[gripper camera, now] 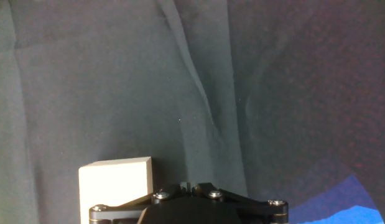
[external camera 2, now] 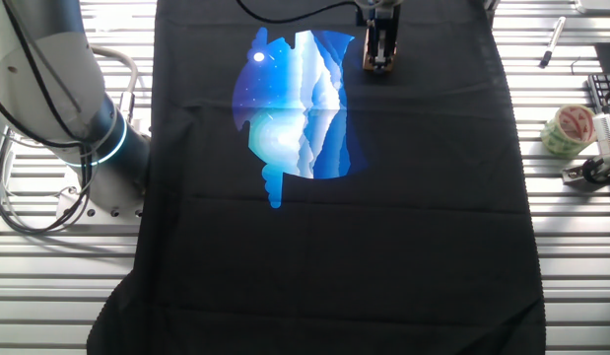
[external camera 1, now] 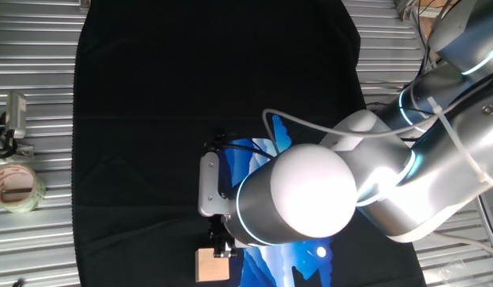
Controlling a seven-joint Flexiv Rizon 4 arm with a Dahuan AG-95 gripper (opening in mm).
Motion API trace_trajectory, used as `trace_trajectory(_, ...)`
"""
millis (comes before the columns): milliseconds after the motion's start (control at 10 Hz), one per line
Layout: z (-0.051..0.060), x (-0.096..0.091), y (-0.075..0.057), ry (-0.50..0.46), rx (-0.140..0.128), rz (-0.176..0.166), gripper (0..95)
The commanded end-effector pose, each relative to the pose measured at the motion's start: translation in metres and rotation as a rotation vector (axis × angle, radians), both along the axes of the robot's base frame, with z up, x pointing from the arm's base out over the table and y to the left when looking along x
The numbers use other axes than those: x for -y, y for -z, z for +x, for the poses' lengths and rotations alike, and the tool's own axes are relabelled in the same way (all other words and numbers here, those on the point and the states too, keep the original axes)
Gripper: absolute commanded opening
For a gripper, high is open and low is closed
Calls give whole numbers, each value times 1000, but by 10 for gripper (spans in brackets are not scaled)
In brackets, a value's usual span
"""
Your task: Approach and touch the side of the small block
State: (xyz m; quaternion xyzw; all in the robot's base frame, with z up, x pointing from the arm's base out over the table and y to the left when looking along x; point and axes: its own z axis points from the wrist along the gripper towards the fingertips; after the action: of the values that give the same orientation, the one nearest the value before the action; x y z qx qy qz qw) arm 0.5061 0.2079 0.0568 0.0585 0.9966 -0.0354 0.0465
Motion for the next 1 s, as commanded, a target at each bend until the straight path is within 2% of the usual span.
trace_trajectory(100, 1, 0, 2, -2, 3, -1, 0)
trace_trajectory(400, 1, 0, 2, 14, -6, -1, 0)
trace_trajectory(1000, 1, 0, 2, -12, 1, 17, 0)
